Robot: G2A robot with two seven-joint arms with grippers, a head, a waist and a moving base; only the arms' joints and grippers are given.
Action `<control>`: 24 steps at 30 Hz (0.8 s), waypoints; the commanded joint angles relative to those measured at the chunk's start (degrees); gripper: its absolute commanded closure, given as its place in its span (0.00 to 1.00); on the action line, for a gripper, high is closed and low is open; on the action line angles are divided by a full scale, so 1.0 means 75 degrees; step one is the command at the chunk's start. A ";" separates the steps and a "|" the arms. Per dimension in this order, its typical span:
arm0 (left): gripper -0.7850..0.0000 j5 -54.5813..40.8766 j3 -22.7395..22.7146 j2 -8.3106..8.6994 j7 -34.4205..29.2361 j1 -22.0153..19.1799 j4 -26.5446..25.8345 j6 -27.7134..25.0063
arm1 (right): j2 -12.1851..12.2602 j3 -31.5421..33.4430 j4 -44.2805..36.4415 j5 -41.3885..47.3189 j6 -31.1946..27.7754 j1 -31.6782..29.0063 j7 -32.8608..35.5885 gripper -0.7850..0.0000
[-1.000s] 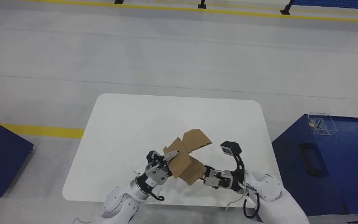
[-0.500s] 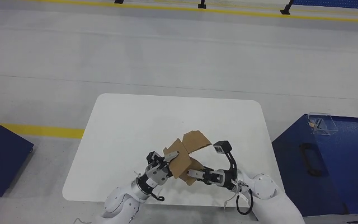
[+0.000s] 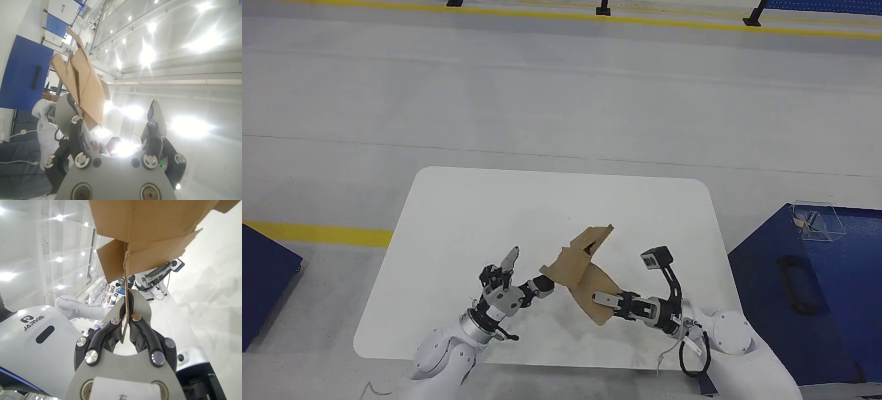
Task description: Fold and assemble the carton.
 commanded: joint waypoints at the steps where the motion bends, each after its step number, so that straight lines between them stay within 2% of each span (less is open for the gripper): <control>1: 0.00 -0.0412 -0.0048 -0.0034 -0.0260 -0.0105 0.0322 -0.0036 | 0.0004 0.0017 0.0000 0.0291 0.0117 -0.0006 0.0127 1.00; 4: 0.00 -0.0566 -0.0075 -0.0069 -0.0680 -0.0306 0.0862 -0.0179 | 0.0004 0.0017 0.0000 0.0291 0.0117 -0.0006 0.0127 1.00; 24: 0.00 -0.0566 -0.0075 -0.0069 -0.0680 -0.0306 0.0862 -0.0179 | 0.0004 0.0017 0.0000 0.0291 0.0117 -0.0006 0.0127 1.00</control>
